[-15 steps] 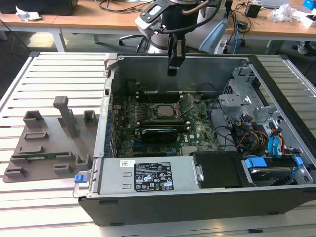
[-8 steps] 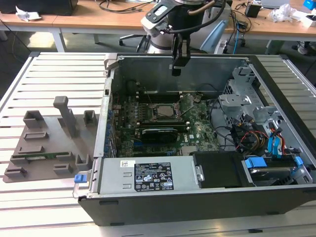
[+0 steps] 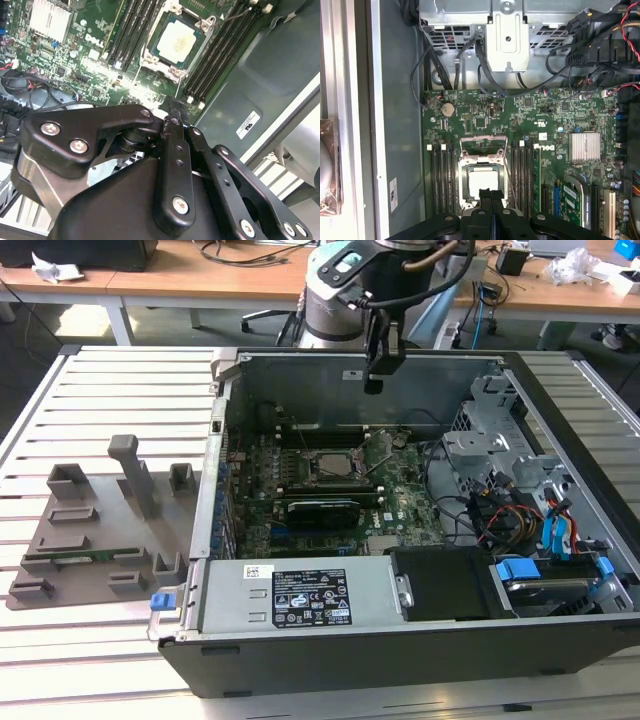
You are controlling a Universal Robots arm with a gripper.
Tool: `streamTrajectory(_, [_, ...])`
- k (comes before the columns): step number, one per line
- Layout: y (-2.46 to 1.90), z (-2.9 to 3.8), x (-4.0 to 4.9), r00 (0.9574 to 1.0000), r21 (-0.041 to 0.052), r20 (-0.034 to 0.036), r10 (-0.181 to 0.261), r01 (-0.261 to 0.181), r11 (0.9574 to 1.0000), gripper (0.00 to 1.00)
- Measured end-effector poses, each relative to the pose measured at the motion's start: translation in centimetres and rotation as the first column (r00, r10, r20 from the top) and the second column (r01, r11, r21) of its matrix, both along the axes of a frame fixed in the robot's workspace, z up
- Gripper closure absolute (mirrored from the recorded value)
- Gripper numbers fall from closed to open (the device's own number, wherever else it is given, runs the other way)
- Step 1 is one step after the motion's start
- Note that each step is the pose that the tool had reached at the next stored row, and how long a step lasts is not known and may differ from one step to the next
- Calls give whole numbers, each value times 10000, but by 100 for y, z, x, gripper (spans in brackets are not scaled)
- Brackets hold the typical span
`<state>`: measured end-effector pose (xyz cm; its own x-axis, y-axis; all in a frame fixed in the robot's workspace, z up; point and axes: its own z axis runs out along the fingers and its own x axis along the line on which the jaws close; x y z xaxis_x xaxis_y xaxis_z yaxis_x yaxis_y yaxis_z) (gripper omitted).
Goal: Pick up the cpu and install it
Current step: 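Close the cpu cover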
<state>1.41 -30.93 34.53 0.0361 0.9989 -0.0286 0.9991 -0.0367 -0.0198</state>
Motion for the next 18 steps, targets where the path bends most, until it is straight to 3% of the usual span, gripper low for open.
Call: streamTrajectory(18, [0, 0, 323, 10000, 0, 0, -1, 1, 10000, 89])
